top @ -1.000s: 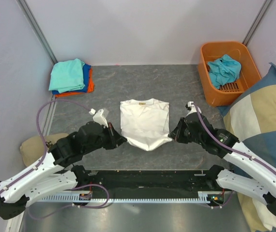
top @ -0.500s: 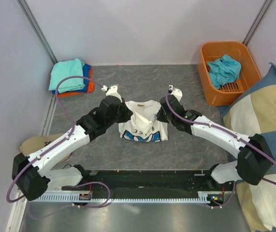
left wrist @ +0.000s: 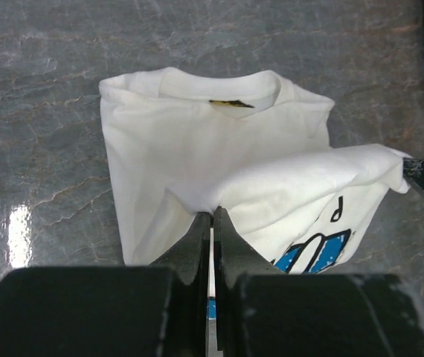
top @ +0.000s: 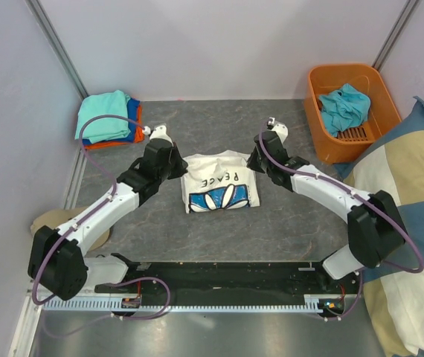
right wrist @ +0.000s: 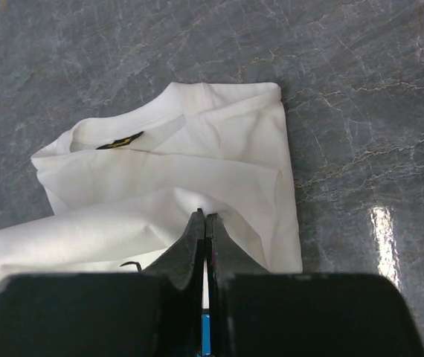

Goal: Fold and stack the t-shirts
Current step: Fold the tshirt

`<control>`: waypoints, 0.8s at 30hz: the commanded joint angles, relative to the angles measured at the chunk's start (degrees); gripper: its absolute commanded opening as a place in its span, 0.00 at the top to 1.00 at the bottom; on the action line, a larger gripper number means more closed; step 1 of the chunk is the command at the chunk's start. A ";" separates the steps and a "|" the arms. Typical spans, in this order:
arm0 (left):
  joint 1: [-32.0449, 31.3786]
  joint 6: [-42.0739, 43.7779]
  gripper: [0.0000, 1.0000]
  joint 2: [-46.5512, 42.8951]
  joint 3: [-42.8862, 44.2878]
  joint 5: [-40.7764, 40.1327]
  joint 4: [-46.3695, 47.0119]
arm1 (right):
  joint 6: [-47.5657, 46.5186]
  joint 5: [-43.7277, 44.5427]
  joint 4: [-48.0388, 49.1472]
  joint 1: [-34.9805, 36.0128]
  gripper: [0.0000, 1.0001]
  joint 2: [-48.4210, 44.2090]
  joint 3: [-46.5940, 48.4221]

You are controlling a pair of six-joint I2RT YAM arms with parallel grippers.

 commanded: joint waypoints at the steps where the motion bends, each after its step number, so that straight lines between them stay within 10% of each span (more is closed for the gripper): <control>1: 0.93 2.95 0.98 1.77 -2.47 1.04 4.35 | -2.14 -1.17 4.78 -1.84 1.00 3.99 2.79; 20: 7.17 2.86 0.98 11.44 -3.36 2.79 9.45 | -3.90 -6.27 9.71 -7.19 1.00 18.06 11.84; 23: 8.75 2.77 0.79 13.98 -2.40 0.34 10.86 | -5.04 -7.41 12.78 -8.86 0.77 20.17 12.46; 24: 9.54 1.99 0.44 14.25 -2.13 -1.58 11.04 | -5.13 -7.33 13.57 -9.65 0.67 20.27 12.46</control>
